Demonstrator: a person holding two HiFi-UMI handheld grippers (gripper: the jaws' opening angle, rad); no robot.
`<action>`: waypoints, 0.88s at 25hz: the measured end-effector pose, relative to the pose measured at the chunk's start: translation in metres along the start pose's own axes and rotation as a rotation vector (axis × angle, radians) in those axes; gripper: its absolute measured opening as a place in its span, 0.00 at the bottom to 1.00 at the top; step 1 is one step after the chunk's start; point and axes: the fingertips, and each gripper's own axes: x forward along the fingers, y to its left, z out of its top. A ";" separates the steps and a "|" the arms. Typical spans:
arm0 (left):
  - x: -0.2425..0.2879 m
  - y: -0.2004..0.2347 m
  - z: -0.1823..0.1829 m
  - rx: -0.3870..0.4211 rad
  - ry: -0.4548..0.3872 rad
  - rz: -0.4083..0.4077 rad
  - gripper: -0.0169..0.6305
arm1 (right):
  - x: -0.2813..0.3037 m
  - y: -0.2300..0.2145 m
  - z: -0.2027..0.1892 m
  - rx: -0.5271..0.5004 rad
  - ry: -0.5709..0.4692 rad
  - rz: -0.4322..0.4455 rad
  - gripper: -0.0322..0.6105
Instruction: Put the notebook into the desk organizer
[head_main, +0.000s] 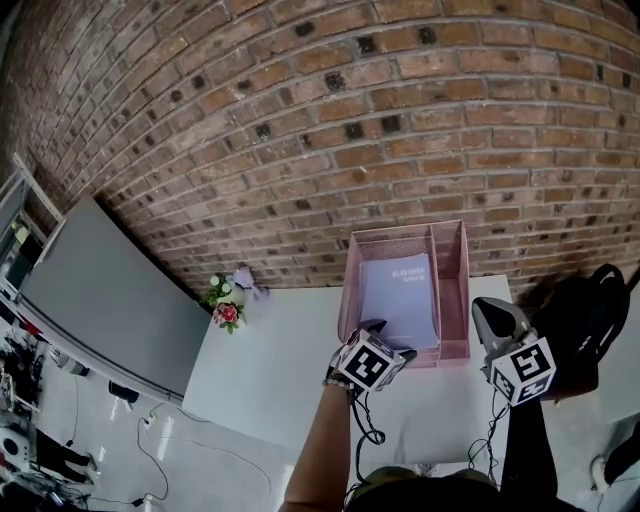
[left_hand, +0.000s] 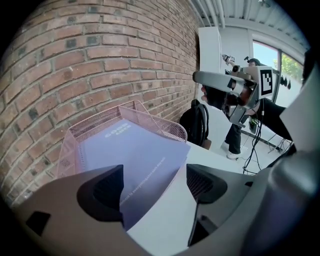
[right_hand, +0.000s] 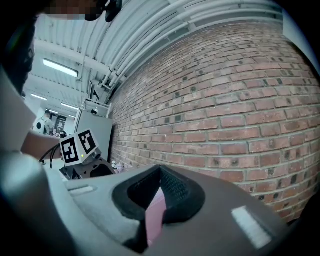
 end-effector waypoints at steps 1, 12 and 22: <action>0.000 -0.001 -0.001 0.001 -0.005 0.001 0.61 | 0.000 0.001 -0.001 -0.003 0.004 0.002 0.05; -0.034 0.011 0.027 -0.026 -0.266 0.169 0.61 | 0.007 0.009 -0.004 -0.011 0.010 -0.018 0.05; -0.077 0.022 0.064 -0.034 -0.537 0.285 0.61 | 0.010 0.009 -0.001 -0.017 -0.001 -0.074 0.05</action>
